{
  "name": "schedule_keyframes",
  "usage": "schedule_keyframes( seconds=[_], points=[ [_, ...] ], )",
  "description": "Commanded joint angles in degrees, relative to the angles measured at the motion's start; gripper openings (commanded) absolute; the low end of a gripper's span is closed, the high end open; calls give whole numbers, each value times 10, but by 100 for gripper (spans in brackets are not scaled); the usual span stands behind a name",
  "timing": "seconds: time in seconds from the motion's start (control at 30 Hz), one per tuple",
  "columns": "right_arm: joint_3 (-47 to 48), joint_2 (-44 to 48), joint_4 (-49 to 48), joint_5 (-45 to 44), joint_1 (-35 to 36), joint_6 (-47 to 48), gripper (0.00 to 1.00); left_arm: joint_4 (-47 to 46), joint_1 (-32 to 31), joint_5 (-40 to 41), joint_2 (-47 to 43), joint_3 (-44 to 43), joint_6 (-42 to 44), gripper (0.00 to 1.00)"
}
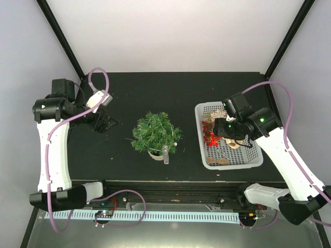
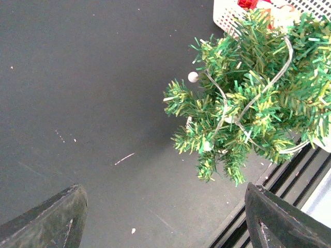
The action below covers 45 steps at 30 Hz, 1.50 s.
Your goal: Decorate the small christmas tree
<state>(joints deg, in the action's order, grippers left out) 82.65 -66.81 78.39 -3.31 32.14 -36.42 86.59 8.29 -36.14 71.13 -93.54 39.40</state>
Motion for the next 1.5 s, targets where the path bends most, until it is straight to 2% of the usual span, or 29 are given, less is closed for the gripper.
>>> schedule_keyframes(
  seconds=[0.0,0.1,0.33,0.5,0.63,0.8,0.93,1.03,1.13,1.27,1.47],
  points=[
    [-60,5,-44,66,-66,32,62,-9,2,7,-20,12,-45,83],
    [-91,-9,-78,92,-122,31,62,-48,1,-21,-11,13,-64,83],
    [-54,-102,-101,76,-204,13,62,-229,1,-20,14,44,-172,82],
    [-84,-139,-182,84,-276,-47,61,-307,1,-34,11,82,-212,82],
    [-113,-165,-242,52,-316,-98,53,-328,1,-47,16,85,-242,82],
    [-85,-229,-247,10,-329,-111,43,-336,1,-56,27,83,-253,82],
    [-112,-237,-301,16,-343,-136,36,-335,1,-56,52,67,-253,82],
    [-142,-237,-354,28,-345,-152,35,-335,1,-65,63,56,-258,82],
    [-182,-236,-407,35,-345,-160,39,-335,1,-72,66,51,-257,82],
    [-199,-256,-433,44,-345,-162,44,-330,1,-82,69,53,-250,82],
    [-227,-264,-495,53,-347,-159,45,-328,1,-103,75,46,-245,82]
  ],
)
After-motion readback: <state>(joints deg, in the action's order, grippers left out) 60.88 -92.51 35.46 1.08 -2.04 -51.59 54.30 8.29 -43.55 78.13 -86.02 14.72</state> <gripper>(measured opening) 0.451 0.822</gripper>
